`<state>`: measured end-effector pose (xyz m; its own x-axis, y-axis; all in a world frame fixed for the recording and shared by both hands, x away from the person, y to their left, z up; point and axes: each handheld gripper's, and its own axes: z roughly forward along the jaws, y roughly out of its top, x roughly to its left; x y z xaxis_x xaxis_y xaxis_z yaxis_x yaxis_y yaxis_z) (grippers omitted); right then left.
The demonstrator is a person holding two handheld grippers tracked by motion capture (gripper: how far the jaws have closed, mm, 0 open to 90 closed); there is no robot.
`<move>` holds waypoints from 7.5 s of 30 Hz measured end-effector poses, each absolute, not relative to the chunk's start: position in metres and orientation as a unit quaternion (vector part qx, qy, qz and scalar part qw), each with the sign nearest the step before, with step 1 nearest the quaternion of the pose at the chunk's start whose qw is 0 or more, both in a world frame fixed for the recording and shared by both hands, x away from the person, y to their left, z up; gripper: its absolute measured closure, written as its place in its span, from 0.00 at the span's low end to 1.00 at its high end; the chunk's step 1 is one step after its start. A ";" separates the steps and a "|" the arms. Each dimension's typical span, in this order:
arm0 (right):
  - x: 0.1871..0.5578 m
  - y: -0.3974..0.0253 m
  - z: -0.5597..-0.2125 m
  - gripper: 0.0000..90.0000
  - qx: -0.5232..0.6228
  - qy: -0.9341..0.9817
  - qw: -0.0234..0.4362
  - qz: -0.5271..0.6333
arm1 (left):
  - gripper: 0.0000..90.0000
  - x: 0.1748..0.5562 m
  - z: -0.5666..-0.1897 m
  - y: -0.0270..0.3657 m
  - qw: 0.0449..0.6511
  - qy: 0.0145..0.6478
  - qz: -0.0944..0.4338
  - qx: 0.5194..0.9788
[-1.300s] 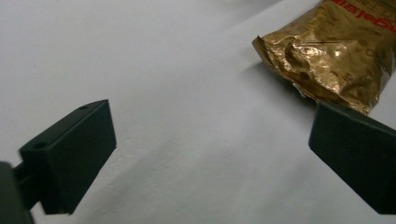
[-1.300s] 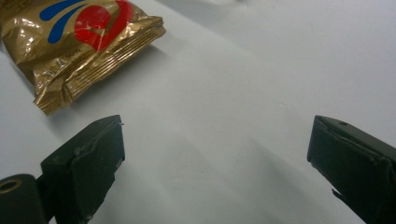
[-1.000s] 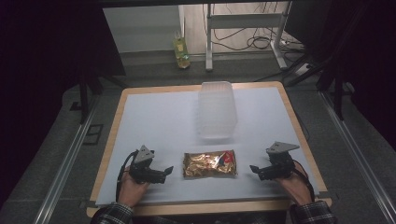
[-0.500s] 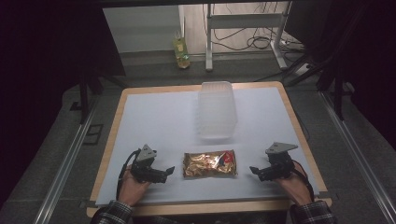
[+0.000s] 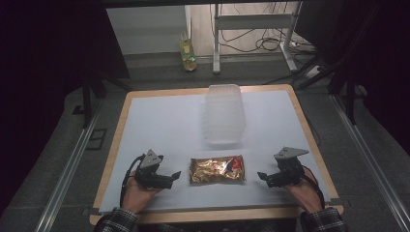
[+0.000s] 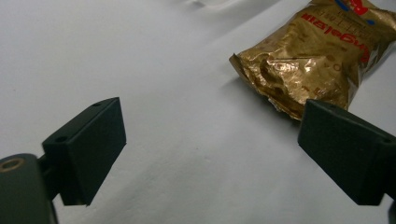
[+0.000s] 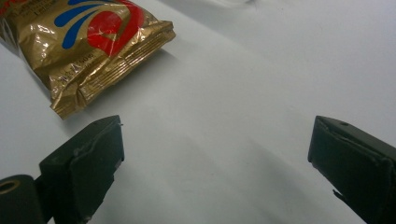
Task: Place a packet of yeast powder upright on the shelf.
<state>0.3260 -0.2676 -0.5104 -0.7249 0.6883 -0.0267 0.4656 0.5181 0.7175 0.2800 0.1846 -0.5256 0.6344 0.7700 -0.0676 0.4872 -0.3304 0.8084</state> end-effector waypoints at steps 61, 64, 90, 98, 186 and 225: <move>0.315 -0.226 -0.505 0.03 0.290 0.873 0.107 0.378 | 0.99 0.291 -0.528 0.117 0.436 0.307 0.129 0.836; 0.315 -0.223 -0.507 0.03 0.288 0.875 0.101 0.375 | 0.99 0.293 -0.530 0.113 0.435 0.309 0.134 0.835; 0.315 -0.219 -0.505 0.03 0.279 0.880 0.080 0.376 | 1.00 0.285 -0.536 0.113 0.415 0.315 0.154 0.839; 0.318 -0.218 -0.502 0.04 0.282 0.877 0.065 0.384 | 1.00 0.283 -0.538 0.118 0.416 0.323 0.148 0.838; 0.355 -0.147 -0.411 0.88 0.220 0.893 0.004 0.392 | 0.38 0.272 -0.524 0.139 0.443 0.335 0.173 0.814; 0.403 -0.144 -0.336 0.88 0.144 0.913 0.052 0.379 | 0.03 0.273 -0.530 0.136 0.423 0.301 0.190 0.833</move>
<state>0.4030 -0.1442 -0.3357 -0.9534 0.3014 0.0138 0.2228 0.6721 0.7061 0.2731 0.1364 -0.5301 0.7473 0.6616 0.0619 0.3402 -0.4610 0.8196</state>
